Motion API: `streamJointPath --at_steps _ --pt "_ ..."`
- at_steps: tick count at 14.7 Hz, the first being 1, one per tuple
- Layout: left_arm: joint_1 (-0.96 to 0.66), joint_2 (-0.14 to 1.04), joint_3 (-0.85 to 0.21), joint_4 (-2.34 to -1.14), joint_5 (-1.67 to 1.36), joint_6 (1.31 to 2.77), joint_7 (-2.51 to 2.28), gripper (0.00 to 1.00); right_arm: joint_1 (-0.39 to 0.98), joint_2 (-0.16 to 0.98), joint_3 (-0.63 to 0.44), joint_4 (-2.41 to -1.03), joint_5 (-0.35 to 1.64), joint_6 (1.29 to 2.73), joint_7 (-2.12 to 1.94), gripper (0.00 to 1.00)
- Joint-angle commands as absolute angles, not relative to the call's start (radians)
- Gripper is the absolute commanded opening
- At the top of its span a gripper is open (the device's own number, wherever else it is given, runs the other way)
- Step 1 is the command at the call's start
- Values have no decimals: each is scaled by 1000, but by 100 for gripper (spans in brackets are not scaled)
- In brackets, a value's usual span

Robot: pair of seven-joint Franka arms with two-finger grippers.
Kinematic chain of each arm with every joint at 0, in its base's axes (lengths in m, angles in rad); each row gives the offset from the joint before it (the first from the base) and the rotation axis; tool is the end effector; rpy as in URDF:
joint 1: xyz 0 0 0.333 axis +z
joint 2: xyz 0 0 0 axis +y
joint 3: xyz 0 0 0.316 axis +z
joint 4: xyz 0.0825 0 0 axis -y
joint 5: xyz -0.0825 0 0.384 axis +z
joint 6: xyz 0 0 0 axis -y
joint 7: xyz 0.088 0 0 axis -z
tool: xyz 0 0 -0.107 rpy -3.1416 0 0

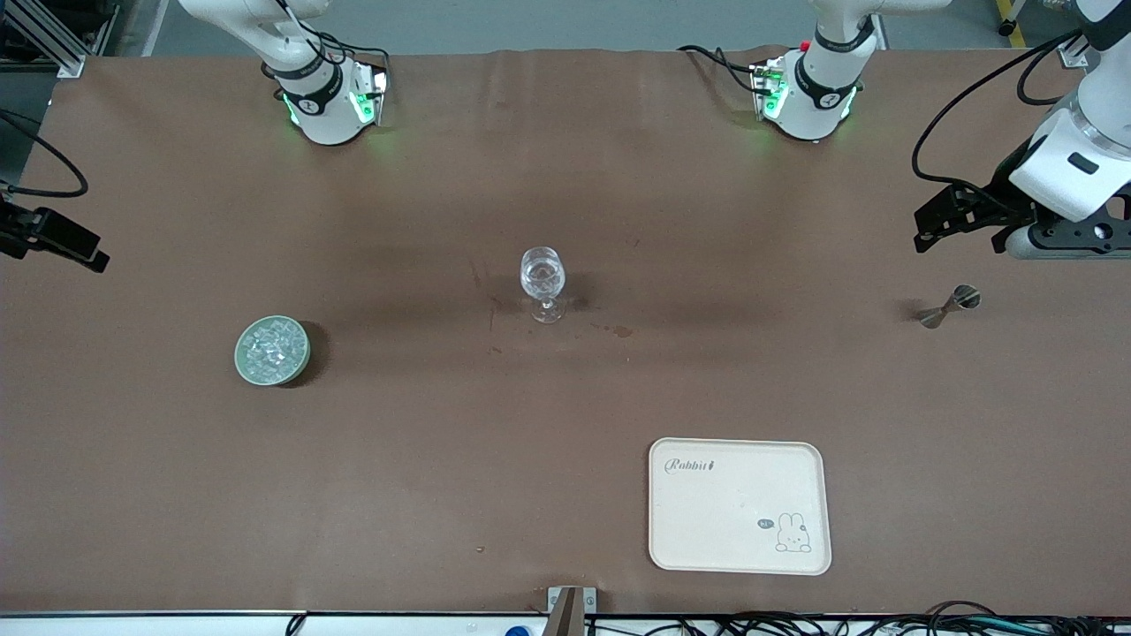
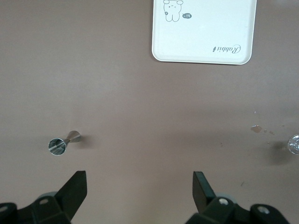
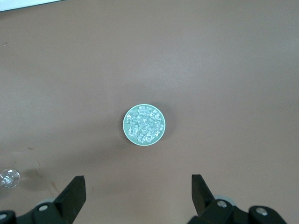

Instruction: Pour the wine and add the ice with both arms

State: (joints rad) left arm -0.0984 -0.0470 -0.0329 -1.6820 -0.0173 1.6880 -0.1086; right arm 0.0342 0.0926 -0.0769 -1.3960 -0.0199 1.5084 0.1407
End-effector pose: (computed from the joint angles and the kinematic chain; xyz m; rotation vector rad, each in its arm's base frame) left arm 0.5446 -0.0740 0.6080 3.1185 -0.0330 0.0791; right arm 0.5768 -0.0244 0.6487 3.1022 -0.2869 0.0333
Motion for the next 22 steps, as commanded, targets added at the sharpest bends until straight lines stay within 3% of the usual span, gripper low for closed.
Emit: streamJointPath --at_steps 1,8,16,22 --pt "-101 -55 -29 -1686 -21 1695 -113 100 17 74 -63 -1416 -9 1506 126 100" --pt "-104 -52 -11 -1683 -25 1684 -117 97 18 74 -63 -1417 -9 1502 124 100" --pt "-109 29 314 -1678 -196 1667 -173 100 17 81 -64 -1448 -9 1520 120 100" --pt "-110 234 592 -1675 -461 1635 -282 100 28 123 -58 -1710 -8 1816 117 100"
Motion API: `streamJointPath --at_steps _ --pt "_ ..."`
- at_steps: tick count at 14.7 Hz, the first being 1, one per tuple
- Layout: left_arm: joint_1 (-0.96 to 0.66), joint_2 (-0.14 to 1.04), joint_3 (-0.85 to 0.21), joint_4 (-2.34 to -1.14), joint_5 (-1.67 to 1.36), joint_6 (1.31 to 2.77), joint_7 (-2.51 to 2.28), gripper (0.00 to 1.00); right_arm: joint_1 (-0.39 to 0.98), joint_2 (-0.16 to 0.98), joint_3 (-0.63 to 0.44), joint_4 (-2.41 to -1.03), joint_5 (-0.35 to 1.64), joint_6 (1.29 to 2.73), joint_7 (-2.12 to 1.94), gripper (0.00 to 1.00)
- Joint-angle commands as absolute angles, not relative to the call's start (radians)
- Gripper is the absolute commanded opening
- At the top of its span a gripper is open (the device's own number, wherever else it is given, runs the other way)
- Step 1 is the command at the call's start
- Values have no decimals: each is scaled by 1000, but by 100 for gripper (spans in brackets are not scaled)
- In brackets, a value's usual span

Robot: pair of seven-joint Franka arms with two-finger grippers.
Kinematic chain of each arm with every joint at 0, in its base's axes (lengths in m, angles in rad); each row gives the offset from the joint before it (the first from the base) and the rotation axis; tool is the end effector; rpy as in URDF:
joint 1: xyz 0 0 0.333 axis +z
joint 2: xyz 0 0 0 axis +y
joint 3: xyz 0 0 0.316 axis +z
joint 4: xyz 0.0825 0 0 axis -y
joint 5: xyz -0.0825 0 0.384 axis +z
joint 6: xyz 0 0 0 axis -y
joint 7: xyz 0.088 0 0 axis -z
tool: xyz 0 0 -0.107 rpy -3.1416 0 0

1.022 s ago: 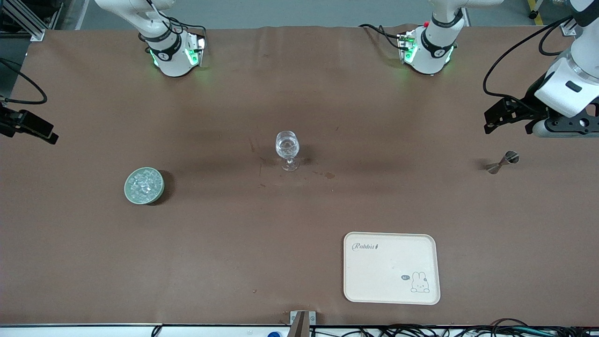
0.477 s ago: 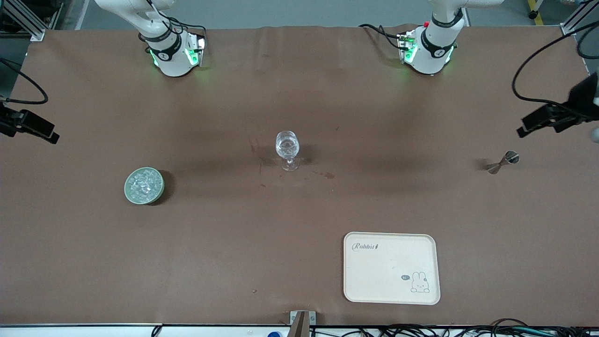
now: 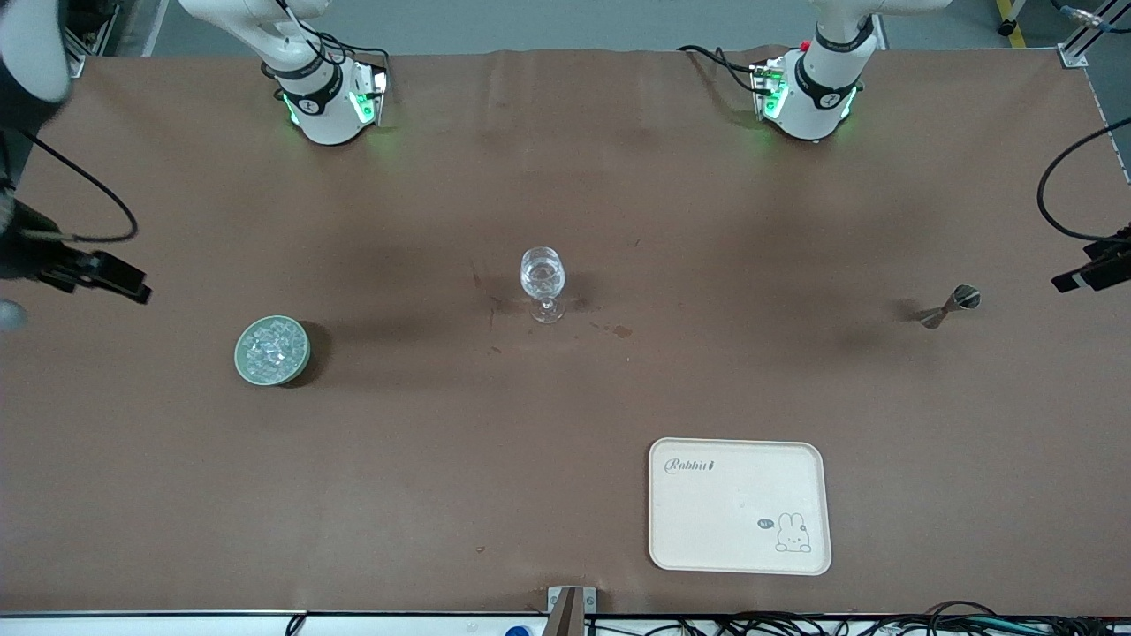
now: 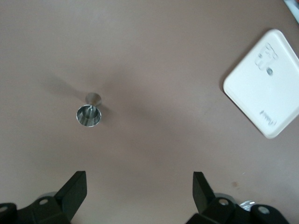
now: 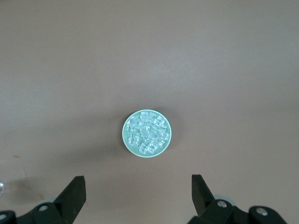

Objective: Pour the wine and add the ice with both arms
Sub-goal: 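Move the left gripper to the jigger while the right gripper reaches the bowl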

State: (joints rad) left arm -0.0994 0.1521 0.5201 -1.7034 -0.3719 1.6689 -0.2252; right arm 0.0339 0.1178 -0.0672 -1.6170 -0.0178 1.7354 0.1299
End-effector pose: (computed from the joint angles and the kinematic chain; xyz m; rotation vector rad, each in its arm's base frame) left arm 0.5559 0.1928 0.4977 2.6515 0.9902 -0.1905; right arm 0.5991 -0.0196 0.5490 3.1063 -0.2488 0.0032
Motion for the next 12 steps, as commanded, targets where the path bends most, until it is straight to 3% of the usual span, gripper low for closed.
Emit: streamJointPath --at_steps 1,7,12 --pt "-109 273 638 -1675 -513 1632 -291 100 26 144 -58 -1742 -8 1859 98 100" --pt "-92 598 847 -1663 -819 1554 -285 100 18 271 -60 -1972 -8 2202 77 100" --pt "-46 733 873 -1646 -956 1491 -284 100 17 327 -61 -2086 -9 2393 75 99"
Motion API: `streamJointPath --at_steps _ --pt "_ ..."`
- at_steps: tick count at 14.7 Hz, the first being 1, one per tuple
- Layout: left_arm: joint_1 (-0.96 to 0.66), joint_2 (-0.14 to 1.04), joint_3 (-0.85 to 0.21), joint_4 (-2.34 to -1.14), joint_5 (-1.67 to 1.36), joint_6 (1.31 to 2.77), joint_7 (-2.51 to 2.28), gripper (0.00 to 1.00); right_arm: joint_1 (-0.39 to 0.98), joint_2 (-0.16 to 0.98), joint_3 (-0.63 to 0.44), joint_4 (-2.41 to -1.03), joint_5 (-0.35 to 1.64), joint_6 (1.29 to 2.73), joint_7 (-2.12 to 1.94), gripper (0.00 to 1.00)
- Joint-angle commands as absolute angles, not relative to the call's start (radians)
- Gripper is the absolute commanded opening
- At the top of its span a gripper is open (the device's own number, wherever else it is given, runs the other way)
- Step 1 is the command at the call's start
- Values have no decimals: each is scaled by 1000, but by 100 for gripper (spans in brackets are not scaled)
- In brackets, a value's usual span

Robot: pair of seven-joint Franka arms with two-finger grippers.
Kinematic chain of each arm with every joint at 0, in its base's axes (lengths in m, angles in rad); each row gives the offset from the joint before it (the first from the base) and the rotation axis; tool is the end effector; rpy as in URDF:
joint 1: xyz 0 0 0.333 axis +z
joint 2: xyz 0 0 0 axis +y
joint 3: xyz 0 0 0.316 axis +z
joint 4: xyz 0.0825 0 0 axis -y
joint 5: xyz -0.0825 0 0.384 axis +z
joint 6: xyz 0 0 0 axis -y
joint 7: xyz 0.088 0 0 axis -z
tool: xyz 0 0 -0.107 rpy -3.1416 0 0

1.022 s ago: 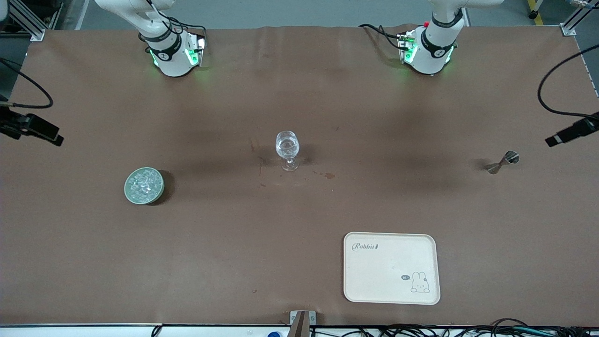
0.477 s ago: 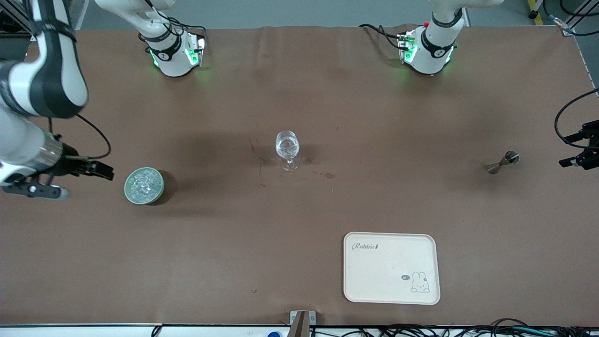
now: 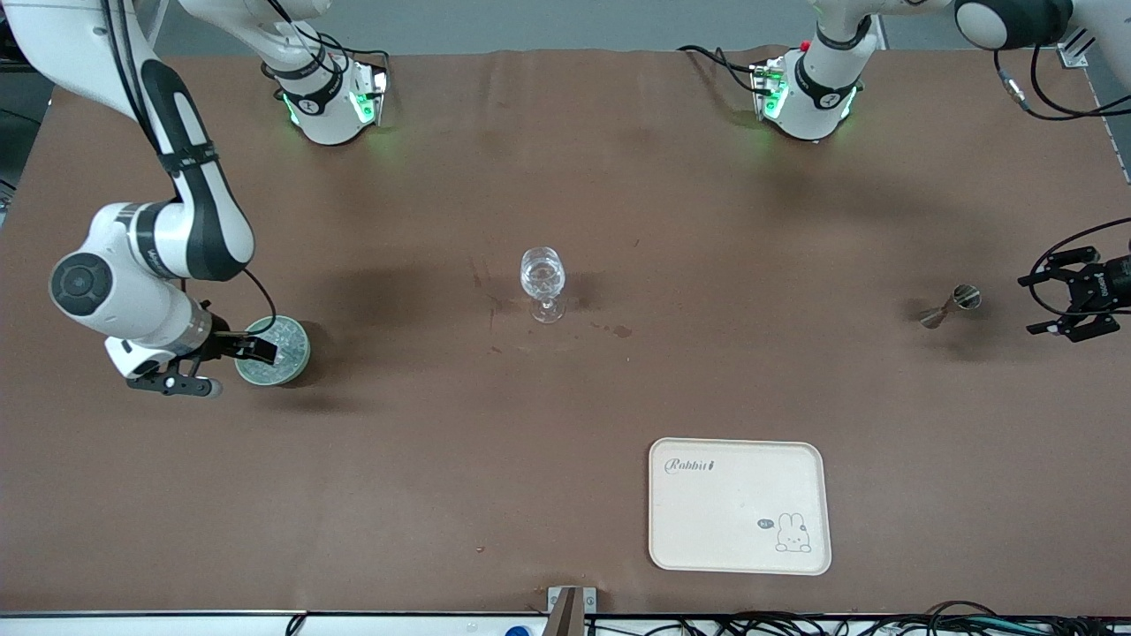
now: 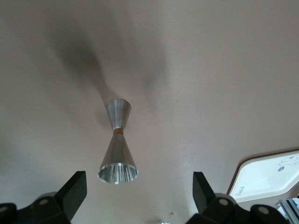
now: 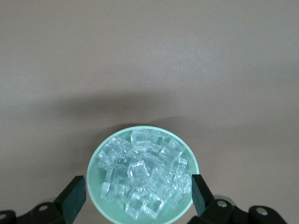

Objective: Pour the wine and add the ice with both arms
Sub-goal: 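Move the left gripper to the jigger while the right gripper reaches the bowl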

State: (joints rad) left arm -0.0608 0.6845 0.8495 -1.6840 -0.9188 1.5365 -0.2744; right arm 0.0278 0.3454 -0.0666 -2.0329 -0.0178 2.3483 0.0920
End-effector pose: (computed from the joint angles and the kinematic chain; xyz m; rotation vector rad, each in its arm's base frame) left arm 0.5289 0.3234 0.2780 2.0258 1.6066 -0.5443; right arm 0.5941 -0.0223 0.2728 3.1003 -0.1777 -0.0441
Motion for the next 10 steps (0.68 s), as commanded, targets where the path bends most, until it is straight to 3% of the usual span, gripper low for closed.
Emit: streamJointPath --at_steps 1,6,10 --pt "-41 753 873 -1647 -965 1490 -282 100 18 328 -60 -2104 -9 2408 75 98" --pt "-20 842 870 -1655 -1043 1445 -253 100 23 345 -60 -2120 -9 2413 75 72" --pt "-29 863 844 -1718 -1080 1416 -138 100 26 367 -58 -2132 -8 2445 75 67"
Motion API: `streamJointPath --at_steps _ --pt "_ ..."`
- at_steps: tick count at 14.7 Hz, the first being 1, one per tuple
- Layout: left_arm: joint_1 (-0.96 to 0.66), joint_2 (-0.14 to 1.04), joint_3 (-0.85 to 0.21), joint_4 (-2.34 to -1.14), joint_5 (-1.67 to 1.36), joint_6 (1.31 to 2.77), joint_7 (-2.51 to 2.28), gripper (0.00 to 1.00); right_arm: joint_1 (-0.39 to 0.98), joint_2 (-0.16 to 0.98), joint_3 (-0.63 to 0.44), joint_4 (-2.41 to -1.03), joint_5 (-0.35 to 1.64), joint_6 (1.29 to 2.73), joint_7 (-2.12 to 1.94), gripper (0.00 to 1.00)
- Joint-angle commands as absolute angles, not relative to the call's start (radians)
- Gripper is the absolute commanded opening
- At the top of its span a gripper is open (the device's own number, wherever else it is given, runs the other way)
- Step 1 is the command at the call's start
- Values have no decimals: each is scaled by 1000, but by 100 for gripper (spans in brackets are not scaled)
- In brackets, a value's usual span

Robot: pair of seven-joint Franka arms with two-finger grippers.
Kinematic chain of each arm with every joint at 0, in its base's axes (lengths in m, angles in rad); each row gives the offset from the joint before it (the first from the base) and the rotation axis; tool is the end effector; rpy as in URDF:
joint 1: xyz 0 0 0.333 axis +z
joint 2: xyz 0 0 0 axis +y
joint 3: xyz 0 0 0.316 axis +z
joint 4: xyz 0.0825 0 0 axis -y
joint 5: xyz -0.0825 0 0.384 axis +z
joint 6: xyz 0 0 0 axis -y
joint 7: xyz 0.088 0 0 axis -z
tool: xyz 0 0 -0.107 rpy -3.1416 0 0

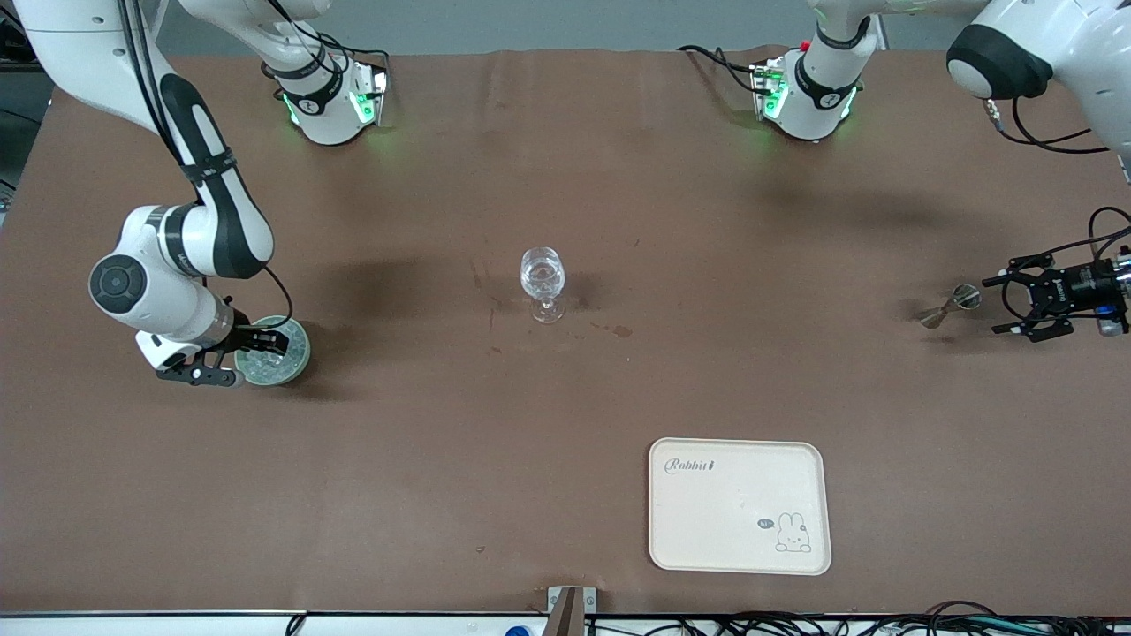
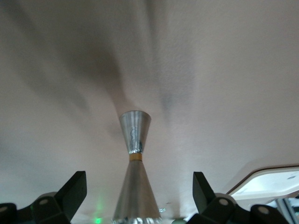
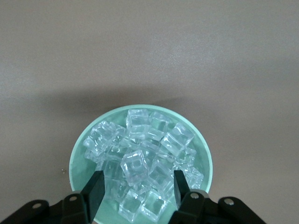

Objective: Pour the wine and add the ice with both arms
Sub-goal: 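Grasp the jigger with the left gripper while the right gripper grasps ice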

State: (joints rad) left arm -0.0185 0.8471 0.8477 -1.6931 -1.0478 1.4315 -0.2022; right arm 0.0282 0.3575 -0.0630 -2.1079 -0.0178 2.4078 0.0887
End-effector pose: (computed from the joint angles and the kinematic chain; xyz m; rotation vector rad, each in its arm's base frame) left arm 0.5053 0.3265 0.1964 1.8856 1.5816 -0.6995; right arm 0.5739 -0.0198 0.2408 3.1008 -0.1654 -0.0871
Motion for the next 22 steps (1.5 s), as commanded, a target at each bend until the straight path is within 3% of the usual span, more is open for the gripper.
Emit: streamJointPath --at_steps 1,12,22 --pt "-31 877 841 -1723 -1107 1416 -132 100 28 368 -58 -2137 -8 2465 77 66" --pt "-38 899 828 -1836 -1216 1413 -149 99 28 377 -57 -2140 -8 2470 78 54" --pt "-20 897 831 -1829 -1252 1396 -199 80 29 385 -57 -2137 -8 2470 78 46"
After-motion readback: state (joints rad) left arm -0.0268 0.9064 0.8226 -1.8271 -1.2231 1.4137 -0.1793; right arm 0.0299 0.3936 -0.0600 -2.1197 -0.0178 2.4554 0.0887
